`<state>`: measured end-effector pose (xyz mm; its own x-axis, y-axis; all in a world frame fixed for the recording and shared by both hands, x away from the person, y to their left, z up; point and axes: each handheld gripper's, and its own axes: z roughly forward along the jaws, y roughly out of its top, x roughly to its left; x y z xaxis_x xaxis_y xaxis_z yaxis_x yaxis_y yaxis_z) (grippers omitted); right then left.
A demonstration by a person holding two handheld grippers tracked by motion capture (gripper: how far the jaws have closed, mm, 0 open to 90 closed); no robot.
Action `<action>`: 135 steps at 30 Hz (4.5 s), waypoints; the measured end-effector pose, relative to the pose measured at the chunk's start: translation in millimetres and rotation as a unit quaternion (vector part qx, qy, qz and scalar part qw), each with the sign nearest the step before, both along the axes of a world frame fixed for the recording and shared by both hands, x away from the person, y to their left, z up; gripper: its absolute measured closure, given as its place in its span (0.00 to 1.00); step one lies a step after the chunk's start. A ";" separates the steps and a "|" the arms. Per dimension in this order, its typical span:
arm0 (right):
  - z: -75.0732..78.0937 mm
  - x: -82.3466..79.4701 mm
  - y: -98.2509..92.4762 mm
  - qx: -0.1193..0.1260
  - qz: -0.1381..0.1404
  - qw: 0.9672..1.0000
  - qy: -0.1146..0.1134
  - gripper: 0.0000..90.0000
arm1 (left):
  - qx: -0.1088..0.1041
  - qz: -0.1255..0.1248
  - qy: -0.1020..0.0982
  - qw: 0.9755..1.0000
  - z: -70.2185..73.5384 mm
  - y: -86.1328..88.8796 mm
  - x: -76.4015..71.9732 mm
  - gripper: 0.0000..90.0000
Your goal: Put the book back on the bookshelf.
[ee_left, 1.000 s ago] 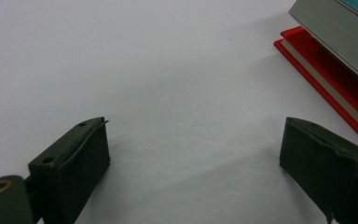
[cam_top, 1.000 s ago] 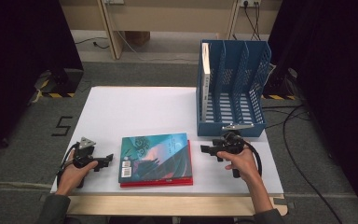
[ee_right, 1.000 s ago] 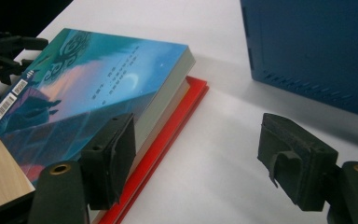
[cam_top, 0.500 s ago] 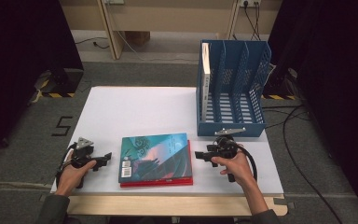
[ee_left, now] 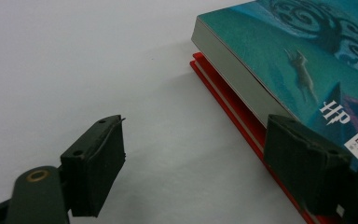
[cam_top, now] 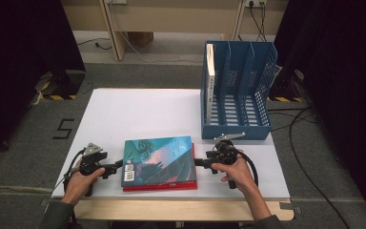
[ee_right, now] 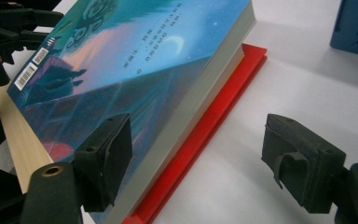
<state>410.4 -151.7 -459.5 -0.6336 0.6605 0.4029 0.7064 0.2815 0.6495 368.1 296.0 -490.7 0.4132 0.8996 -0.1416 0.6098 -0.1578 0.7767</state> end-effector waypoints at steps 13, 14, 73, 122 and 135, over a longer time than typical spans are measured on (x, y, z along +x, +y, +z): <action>-5.9 2.8 4.1 0.014 0.004 1.000 0.013 0.27 | 0.020 -0.022 -0.012 0.999 11.4 -9.8 -6.5 0.51; -6.2 3.0 4.2 0.017 0.003 1.000 0.015 0.27 | 0.018 -0.021 -0.013 1.000 12.0 -10.1 -6.7 0.51; 20.0 28.7 9.0 0.083 0.048 0.991 0.090 0.53 | -0.005 -0.062 0.003 0.998 6.3 -34.4 -6.6 0.34; 190.0 18.2 -1.1 -0.177 0.071 0.980 -0.054 0.82 | 0.068 0.040 0.009 0.997 -12.9 10.9 10.1 0.15; 188.2 9.1 -30.7 -0.223 0.038 0.973 -0.048 0.82 | 0.066 0.039 0.008 0.997 -13.5 10.7 10.4 0.14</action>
